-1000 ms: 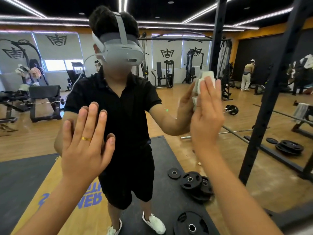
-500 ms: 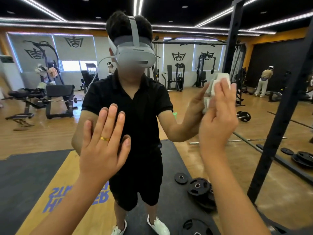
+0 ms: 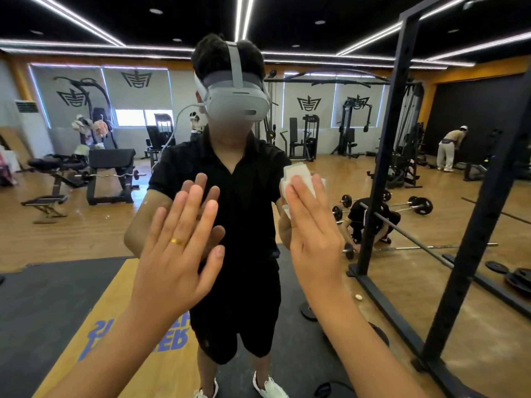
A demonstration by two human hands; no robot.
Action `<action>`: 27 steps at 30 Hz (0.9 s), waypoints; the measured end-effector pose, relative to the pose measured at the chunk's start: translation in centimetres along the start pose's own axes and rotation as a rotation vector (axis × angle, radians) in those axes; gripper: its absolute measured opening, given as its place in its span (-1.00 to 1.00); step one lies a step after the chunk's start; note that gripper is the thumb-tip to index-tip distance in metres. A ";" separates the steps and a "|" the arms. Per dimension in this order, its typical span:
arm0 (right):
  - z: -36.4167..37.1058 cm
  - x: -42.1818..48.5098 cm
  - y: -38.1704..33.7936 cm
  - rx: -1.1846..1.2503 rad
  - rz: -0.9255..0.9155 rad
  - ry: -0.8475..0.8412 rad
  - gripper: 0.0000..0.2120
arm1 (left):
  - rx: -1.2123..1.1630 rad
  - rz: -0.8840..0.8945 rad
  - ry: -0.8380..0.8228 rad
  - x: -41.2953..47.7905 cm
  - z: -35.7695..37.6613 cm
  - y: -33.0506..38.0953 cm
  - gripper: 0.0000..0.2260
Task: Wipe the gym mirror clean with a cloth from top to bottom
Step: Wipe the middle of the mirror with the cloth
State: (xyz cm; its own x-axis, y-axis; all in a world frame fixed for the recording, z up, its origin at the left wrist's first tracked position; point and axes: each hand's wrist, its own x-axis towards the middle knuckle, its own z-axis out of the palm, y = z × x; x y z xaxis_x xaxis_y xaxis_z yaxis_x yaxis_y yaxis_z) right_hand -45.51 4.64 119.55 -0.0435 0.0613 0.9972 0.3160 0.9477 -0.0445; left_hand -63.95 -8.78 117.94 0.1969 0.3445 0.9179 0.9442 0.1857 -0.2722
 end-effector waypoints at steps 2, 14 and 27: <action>0.0 0.0 0.0 -0.002 0.004 0.003 -0.64 | 0.007 0.014 0.041 -0.6 -1.4 -1.7 -0.41; 0.9 -0.6 -0.5 0.000 0.066 0.072 -0.68 | 0.142 -0.015 0.020 -9.1 -1.8 -9.6 -0.31; 5.0 -2.8 -8.4 0.024 0.103 -0.014 -0.56 | 0.173 -0.015 0.048 -9.5 -0.9 -9.9 -0.38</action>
State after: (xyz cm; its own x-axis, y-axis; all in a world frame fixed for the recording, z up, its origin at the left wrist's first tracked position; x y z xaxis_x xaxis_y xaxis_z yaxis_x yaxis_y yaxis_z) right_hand -52.76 -1.92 116.86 -0.0251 0.1632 0.9863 0.2966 0.9434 -0.1485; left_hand -74.94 -14.72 112.21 0.1993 0.2972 0.9338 0.8885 0.3471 -0.3001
